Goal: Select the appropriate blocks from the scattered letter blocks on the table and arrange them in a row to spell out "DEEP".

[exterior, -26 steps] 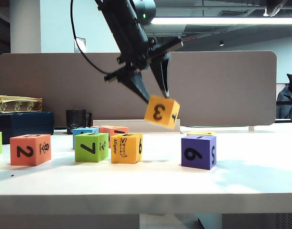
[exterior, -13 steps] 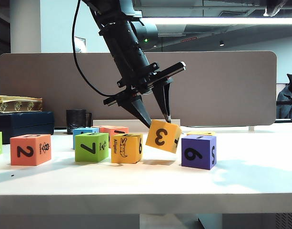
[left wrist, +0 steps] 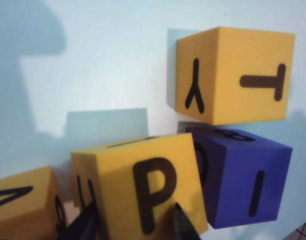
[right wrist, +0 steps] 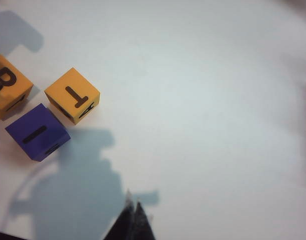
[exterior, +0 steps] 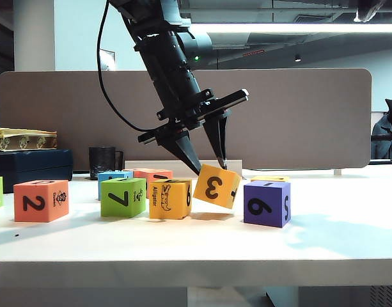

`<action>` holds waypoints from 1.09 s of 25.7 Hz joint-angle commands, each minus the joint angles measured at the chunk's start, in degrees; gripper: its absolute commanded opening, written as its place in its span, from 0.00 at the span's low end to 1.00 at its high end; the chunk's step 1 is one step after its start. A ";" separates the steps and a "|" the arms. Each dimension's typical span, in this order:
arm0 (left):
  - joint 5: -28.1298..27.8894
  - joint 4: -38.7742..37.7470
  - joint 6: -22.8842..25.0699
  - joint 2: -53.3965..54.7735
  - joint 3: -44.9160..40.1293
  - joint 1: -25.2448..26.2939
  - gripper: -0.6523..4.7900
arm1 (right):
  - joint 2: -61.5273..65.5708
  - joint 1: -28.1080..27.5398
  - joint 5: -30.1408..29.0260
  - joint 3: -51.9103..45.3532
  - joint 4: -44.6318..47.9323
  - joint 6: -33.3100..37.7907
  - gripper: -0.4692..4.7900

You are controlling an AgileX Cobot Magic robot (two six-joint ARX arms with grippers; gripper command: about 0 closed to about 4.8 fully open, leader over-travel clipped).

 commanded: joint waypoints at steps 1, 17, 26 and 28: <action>-0.15 -0.57 -0.09 -0.28 0.07 -0.11 0.45 | -0.17 0.02 0.00 0.20 0.50 0.07 0.09; 0.02 -1.11 -0.04 -0.28 0.07 -0.11 0.67 | -0.17 0.02 -0.04 0.20 0.46 0.07 0.09; 0.00 -3.32 -0.07 -0.28 0.09 -0.42 0.67 | -0.17 0.02 -0.15 0.20 0.46 0.07 0.09; -0.02 -4.02 -0.07 -0.28 0.09 -0.50 0.67 | -0.17 0.02 -0.15 0.20 0.48 0.07 0.09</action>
